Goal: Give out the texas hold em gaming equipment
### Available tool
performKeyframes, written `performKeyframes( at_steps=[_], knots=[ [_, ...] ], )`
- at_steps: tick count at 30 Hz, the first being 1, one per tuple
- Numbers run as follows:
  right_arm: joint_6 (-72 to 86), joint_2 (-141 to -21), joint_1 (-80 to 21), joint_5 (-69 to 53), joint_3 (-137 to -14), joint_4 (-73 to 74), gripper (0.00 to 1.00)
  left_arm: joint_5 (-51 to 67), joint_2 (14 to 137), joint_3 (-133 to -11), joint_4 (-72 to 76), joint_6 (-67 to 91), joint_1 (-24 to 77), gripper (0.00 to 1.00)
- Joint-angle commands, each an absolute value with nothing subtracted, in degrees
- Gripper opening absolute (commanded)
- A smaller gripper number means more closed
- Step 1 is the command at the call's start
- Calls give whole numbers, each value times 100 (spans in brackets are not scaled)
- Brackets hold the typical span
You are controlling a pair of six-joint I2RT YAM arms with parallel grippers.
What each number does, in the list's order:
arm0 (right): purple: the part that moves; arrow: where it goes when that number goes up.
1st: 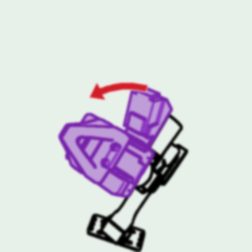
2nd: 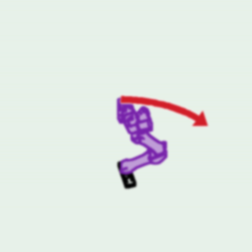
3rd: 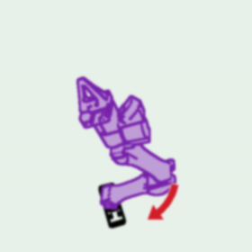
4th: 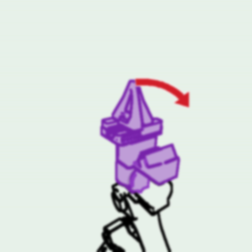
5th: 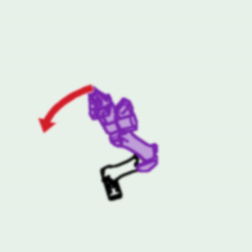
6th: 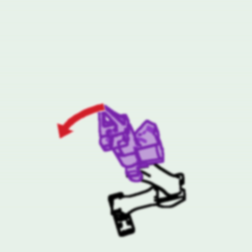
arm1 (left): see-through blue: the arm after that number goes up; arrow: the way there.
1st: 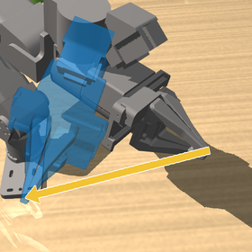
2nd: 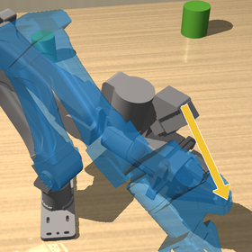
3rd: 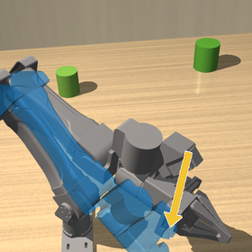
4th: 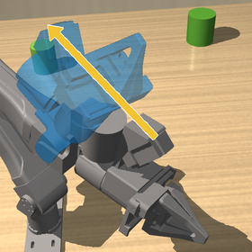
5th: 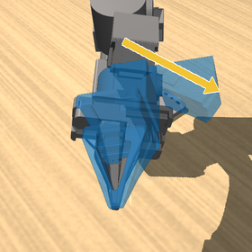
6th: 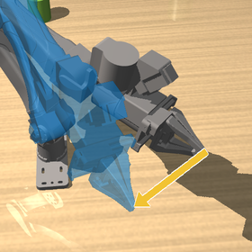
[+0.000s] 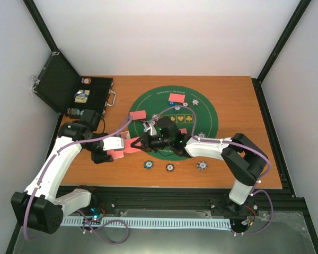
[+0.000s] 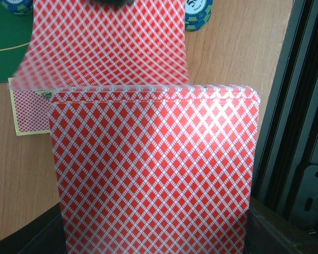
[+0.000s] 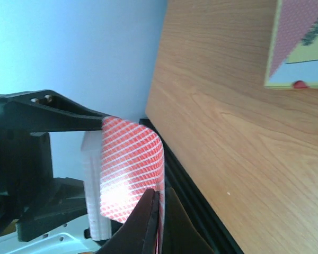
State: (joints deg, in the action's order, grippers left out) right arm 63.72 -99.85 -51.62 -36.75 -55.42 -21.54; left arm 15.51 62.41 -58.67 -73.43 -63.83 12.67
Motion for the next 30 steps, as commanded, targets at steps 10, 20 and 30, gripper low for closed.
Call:
performKeyframes(
  at_steps=[10, 20, 30],
  knots=[
    [5115, -10502, -3712, -4151, -6828, -401, 3, 1633, 6144, -6117, -7320, -6429, 1283, 1],
    [4335, -13101, -3055, -4302, -9895, 1259, 3, 1645, 6170, -6146, -7320, -6407, 1283, 1],
    [4203, -14281, -2988, -4359, -11645, 2123, 3, 1607, 6161, -6041, -7286, -6439, 1283, 1]
  ],
)
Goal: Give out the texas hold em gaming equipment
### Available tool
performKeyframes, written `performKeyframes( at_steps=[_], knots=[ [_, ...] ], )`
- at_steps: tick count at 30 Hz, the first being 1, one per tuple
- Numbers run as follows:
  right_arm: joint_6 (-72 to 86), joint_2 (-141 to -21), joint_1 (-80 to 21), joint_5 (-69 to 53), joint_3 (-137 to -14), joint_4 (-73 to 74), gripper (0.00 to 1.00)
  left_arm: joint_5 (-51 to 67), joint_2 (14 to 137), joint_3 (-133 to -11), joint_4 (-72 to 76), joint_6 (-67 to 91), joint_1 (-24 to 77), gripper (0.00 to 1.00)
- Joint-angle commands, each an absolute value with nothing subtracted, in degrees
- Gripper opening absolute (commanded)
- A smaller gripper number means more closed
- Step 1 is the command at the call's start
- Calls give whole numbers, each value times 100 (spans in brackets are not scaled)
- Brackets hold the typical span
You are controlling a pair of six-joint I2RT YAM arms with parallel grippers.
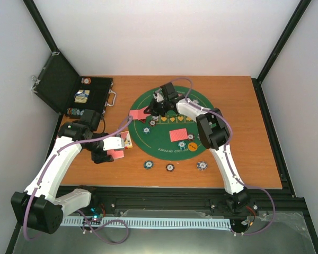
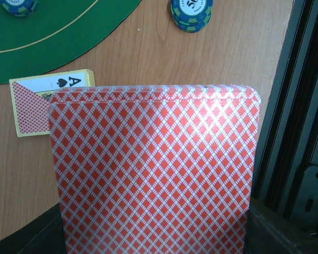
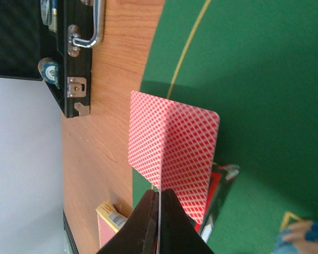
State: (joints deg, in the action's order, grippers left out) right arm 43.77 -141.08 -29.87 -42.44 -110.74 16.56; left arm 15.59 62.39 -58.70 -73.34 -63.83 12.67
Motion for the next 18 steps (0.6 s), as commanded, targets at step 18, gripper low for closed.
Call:
performKeyframes(
  at_steps=[18],
  knots=[
    [3645, -14029, -2873, -4042, -11956, 3195, 40, 1640, 6123, -6067, -7325, -6422, 1283, 1]
  ],
)
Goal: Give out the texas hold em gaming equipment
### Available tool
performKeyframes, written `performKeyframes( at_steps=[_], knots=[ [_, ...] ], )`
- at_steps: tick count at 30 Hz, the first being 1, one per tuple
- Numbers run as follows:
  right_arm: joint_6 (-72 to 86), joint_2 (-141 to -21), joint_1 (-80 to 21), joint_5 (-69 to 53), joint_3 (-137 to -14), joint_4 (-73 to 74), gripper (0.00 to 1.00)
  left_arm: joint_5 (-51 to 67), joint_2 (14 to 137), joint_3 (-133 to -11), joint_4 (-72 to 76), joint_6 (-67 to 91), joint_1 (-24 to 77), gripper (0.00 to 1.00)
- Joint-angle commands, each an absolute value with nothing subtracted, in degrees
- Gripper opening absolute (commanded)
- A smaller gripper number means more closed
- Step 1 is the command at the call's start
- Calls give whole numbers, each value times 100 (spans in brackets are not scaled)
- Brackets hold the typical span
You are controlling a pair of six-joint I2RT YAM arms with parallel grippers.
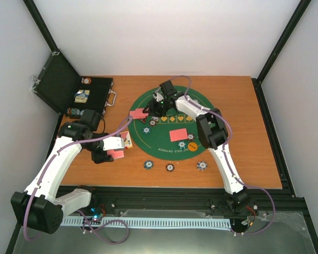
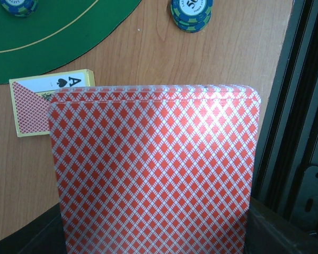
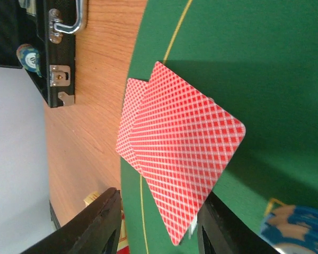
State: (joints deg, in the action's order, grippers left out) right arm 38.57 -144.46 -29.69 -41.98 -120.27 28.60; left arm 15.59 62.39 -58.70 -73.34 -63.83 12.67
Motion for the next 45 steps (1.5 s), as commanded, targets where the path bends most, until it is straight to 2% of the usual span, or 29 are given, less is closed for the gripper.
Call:
performKeyframes(
  at_steps=[1, 5, 9, 16, 24, 31, 45],
  knots=[
    [3612, -13910, -2852, -4016, -11867, 3209, 40, 1635, 6118, -6069, -7329, -6417, 1282, 1],
    [3400, -13358, -2821, -3826, -11367, 3303, 41, 1632, 6092, -6074, -7344, -6400, 1283, 1],
    [3430, -12594, -2821, -3852, -10266, 2855, 43, 1642, 6065, -6069, -7356, -6393, 1283, 1],
    [4156, -10863, -3134, -4098, -7809, 1124, 50, 1680, 6075, -6141, -7382, -6355, 1283, 1],
    [5474, -9476, -4264, -3971, -5773, -1026, 61, 1734, 6123, -6195, -7405, -6305, 1279, 1],
    [6135, -9504, -5051, -3853, -5458, -2330, 62, 1811, 6135, -6206, -7418, -6267, 1280, 1],
    [6416, -10144, -5520, -4002, -5768, -2926, 62, 1734, 6108, -6200, -7436, -6335, 1283, 1]
  ],
)
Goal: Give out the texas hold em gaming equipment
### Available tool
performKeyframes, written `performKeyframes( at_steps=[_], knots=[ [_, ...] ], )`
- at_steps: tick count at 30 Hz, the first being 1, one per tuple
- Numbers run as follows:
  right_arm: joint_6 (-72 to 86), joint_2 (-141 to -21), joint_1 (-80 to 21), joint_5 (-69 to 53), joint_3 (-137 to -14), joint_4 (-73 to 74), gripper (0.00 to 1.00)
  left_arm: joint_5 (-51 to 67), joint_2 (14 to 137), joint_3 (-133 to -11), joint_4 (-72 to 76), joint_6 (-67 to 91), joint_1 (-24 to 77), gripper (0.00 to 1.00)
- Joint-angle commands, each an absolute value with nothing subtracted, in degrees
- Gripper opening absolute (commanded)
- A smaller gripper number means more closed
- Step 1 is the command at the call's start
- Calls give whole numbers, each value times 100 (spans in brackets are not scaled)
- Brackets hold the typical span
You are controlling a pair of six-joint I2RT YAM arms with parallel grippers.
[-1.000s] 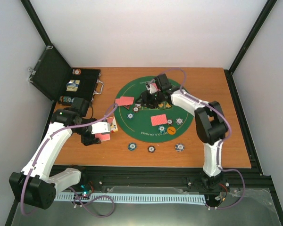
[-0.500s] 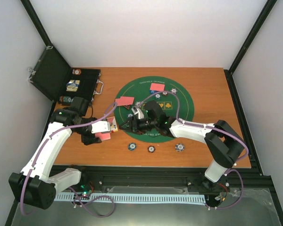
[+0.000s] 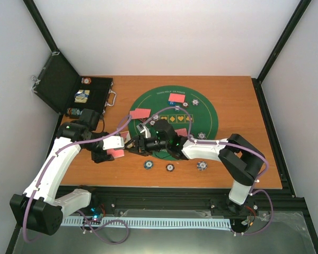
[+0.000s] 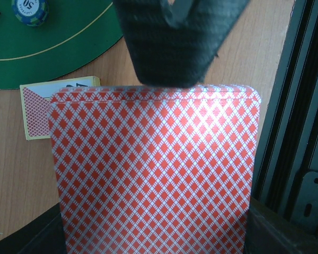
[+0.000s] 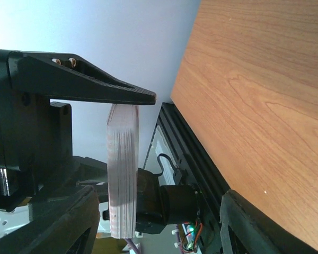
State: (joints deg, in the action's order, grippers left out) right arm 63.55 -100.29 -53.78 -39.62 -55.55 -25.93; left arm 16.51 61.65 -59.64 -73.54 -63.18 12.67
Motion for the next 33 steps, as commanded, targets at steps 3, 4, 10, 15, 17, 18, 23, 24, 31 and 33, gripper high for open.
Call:
performKeyframes(
  at_steps=[3, 4, 10, 15, 17, 18, 23, 24, 31, 33],
  knots=[
    [6380, -10230, -5602, -4033, -5862, -2926, 62, 1705, 6107, -6183, -7408, -6344, 1283, 1],
    [6364, -10237, -5631, -4023, -5892, -2895, 62, 1688, 6103, -6175, -7408, -6348, 1283, 1],
    [6371, -10433, -5708, -4031, -6018, -2870, 63, 1654, 6081, -6170, -7410, -6364, 1283, 1],
    [6467, -10775, -5808, -4119, -6263, -2994, 63, 1643, 6082, -6170, -7421, -6368, 1283, 1],
    [6482, -10932, -5845, -4145, -6412, -3006, 63, 1630, 6082, -6162, -7425, -6364, 1283, 1],
    [6497, -11006, -5865, -4162, -6476, -3032, 62, 1627, 6082, -6155, -7425, -6366, 1282, 1],
    [6722, -11295, -5880, -4216, -6634, -3360, 63, 1609, 6082, -6152, -7447, -6385, 1283, 1],
    [6752, -11326, -5888, -4225, -6653, -3395, 62, 1608, 6082, -6152, -7452, -6388, 1283, 1],
    [6730, -11521, -5867, -4236, -6726, -3294, 62, 1570, 6057, -6144, -7462, -6404, 1283, 1],
    [6714, -11525, -5814, -4228, -6614, -3288, 62, 1573, 6048, -6146, -7470, -6412, 1283, 1]
  ],
)
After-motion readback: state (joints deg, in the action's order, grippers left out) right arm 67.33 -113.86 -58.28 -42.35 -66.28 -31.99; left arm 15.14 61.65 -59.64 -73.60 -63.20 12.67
